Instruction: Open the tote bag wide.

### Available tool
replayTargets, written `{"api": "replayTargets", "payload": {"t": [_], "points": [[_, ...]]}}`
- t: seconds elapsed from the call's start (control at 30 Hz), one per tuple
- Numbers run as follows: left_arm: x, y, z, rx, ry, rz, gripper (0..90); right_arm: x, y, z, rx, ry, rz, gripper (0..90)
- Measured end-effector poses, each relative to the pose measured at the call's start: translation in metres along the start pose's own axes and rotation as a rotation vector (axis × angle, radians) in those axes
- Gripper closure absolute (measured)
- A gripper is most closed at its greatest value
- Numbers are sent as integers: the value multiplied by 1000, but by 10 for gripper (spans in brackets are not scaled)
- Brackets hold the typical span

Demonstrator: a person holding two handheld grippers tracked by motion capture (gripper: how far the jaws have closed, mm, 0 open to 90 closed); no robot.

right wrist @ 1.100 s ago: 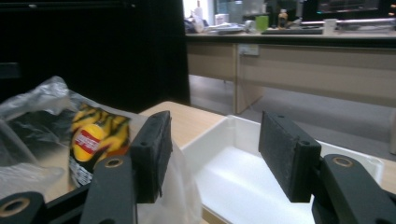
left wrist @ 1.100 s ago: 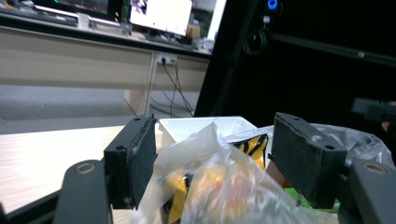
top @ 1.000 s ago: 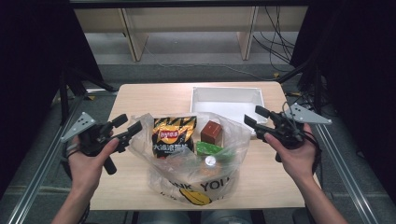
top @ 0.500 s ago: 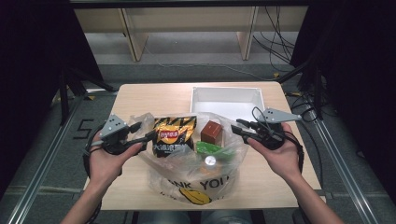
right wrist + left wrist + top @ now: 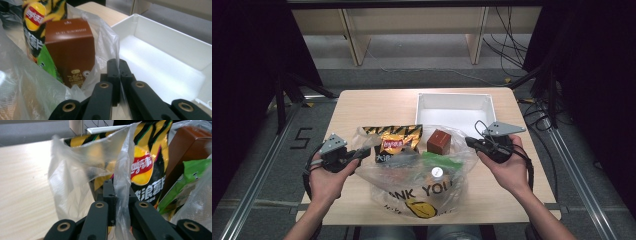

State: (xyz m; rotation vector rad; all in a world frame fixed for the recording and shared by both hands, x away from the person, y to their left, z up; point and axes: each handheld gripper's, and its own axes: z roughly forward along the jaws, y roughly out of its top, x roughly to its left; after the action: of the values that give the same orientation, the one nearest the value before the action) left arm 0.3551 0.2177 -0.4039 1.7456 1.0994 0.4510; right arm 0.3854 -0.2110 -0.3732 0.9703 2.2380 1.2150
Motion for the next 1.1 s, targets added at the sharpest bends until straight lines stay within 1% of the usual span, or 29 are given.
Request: {"api": "replayTargets", "payload": {"t": [0.07,0.1,0.13,0.17,0.2,0.23,0.27,0.3,0.37,0.4,0.43,0.5,0.53,0.6,0.63,0.67,0.7,0.73,0.77,0.8,0.83,0.87,0.9,0.93,0.97,1.0,1.03,1.07,1.1], "points": [[2,-6,1,0,-4,-29,852,2,-1,2,24,-4,16,900],[4,-10,2,0,-6,-43,853,2,-2,3,20,-11,6,900],[6,-14,2,-2,-10,-65,855,2,-3,4,38,-5,2,900],[8,-18,3,1,-12,-81,857,4,-4,5,47,-1,15,900],[10,-23,4,5,-16,-105,859,4,-6,7,44,-9,18,900],[11,-26,5,7,-16,-116,861,2,-7,8,56,-7,7,900],[12,-29,6,12,-16,-124,863,3,-9,10,57,-10,15,900],[13,-31,6,16,-13,-132,866,1,-10,10,81,-1,18,900],[14,-33,8,25,-18,-138,873,2,-14,13,91,-7,42,900],[14,-34,9,31,-18,-137,877,0,-16,14,101,-1,27,900],[14,-35,10,38,-24,-138,882,0,-17,15,108,0,35,900],[15,-36,12,53,-26,-132,888,1,-20,17,126,9,30,900],[15,-37,12,64,-24,-125,889,1,-21,19,124,8,9,900],[14,-40,15,85,-22,-114,891,3,-23,20,147,16,24,900],[14,-42,16,91,-23,-110,891,3,-24,22,139,7,9,900],[15,-43,17,106,-23,-102,892,5,-25,21,170,16,32,900],[16,-45,19,113,-26,-109,892,3,-27,24,153,6,9,900],[17,-46,19,130,-21,-113,892,2,-29,24,175,14,12,900],[18,-47,20,145,-24,-108,892,3,-31,25,180,14,27,900],[18,-49,21,156,-20,-103,892,1,-33,26,185,5,27,900],[18,-50,21,169,-16,-95,892,-1,-35,26,199,8,20,900],[19,-52,22,184,-23,-96,892,-2,-37,26,205,7,28,900],[18,-54,23,186,-20,-104,892,-4,-38,26,211,4,35,900],[21,-53,21,226,-29,-65,892,-6,-40,26,217,4,34,900],[18,-55,23,206,-25,-94,892,-7,-42,27,208,-6,42,900],[19,-56,23,231,-31,-74,892,-8,-42,27,228,-1,39,900],[18,-56,23,235,-36,-71,892,-9,-44,28,238,1,44,900],[17,-57,25,232,-37,-81,892,-10,-45,28,242,2,42,900],[18,-57,24,259,-41,-56,892,-9,-47,30,230,-2,43,900]]}}
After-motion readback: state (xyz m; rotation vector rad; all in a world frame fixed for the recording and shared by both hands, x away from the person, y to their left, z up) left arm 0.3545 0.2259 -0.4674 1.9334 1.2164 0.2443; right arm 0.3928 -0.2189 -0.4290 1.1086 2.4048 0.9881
